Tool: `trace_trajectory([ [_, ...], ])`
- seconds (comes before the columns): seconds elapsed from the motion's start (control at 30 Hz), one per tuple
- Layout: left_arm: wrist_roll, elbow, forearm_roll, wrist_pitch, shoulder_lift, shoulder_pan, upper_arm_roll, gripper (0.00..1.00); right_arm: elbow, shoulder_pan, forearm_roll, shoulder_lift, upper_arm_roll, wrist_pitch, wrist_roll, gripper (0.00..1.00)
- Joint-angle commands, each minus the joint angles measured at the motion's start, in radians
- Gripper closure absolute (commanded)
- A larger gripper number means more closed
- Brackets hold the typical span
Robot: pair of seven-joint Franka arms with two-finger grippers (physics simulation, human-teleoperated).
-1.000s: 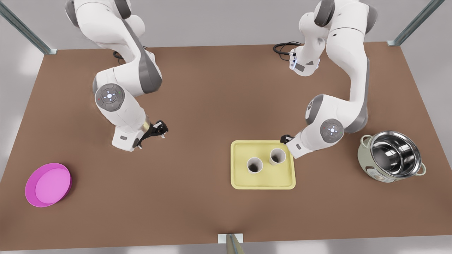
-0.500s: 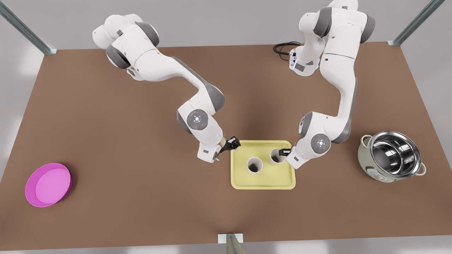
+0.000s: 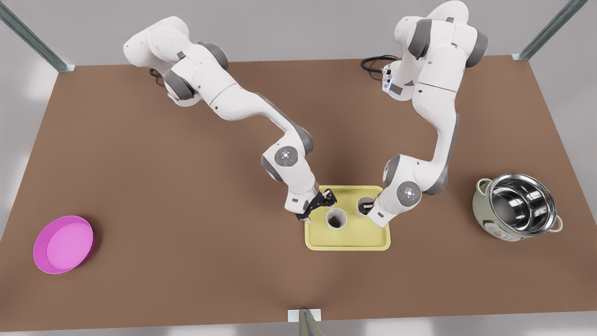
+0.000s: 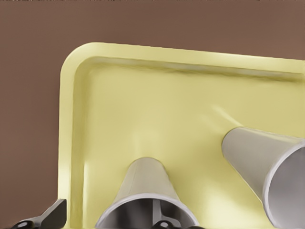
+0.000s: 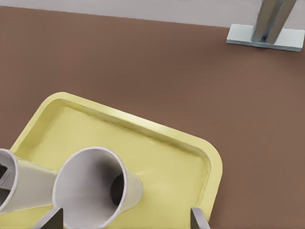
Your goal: Use the left arm to pick up the white IKEA cup from the tray and place it on the middle-left position; use the right arm to pick up the white IKEA cup from the tray and place it on the middle-right position
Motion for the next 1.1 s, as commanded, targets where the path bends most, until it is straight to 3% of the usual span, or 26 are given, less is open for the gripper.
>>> trace_trajectory([
  [0.0,-0.082,0.001,-0.003,0.029,0.002,-0.007,0.000,0.19,0.001,0.015,-0.011,0.016,-0.005,0.097,0.020,0.02],
  [0.2,-0.083,0.013,-0.001,0.036,0.019,-0.014,0.000,0.50,0.042,0.044,-0.010,0.085,-0.057,0.180,0.028,0.05],
  [0.27,-0.082,0.019,-0.001,0.035,0.019,-0.014,0.000,0.67,0.044,0.044,-0.010,0.085,-0.057,0.183,0.028,0.07],
  [0.4,-0.076,0.051,0.002,0.023,0.019,-0.008,0.004,0.86,0.045,0.044,-0.010,0.093,-0.057,0.183,0.028,0.07],
  [0.47,-0.069,0.100,0.011,-0.031,0.014,0.012,0.009,0.86,0.047,0.046,-0.010,0.102,-0.057,0.184,0.028,0.07],
  [0.53,0.022,0.219,0.006,-0.214,0.002,0.142,0.012,0.86,0.045,0.046,-0.010,0.114,-0.057,0.187,0.028,0.07],
  [0.63,0.234,0.229,-0.001,-0.221,0.001,0.297,0.012,0.86,0.047,0.067,-0.010,0.131,-0.074,0.206,0.031,0.11],
  [0.7,0.317,0.225,-0.003,-0.114,0.034,0.374,0.010,0.86,0.047,0.075,-0.010,0.131,-0.070,0.204,0.044,0.20],
  [0.8,0.356,0.228,-0.001,0.072,0.099,0.394,0.010,0.86,0.054,0.079,-0.008,0.134,-0.065,0.204,0.049,0.41],
  [0.97,0.362,0.162,-0.004,0.205,0.110,0.418,0.006,0.86,0.054,0.079,-0.008,0.134,-0.064,0.204,0.041,0.89],
  [1.07,0.365,0.131,-0.063,0.205,0.116,0.421,0.004,0.86,0.054,0.079,-0.010,0.131,-0.067,0.197,0.034,1.00],
])
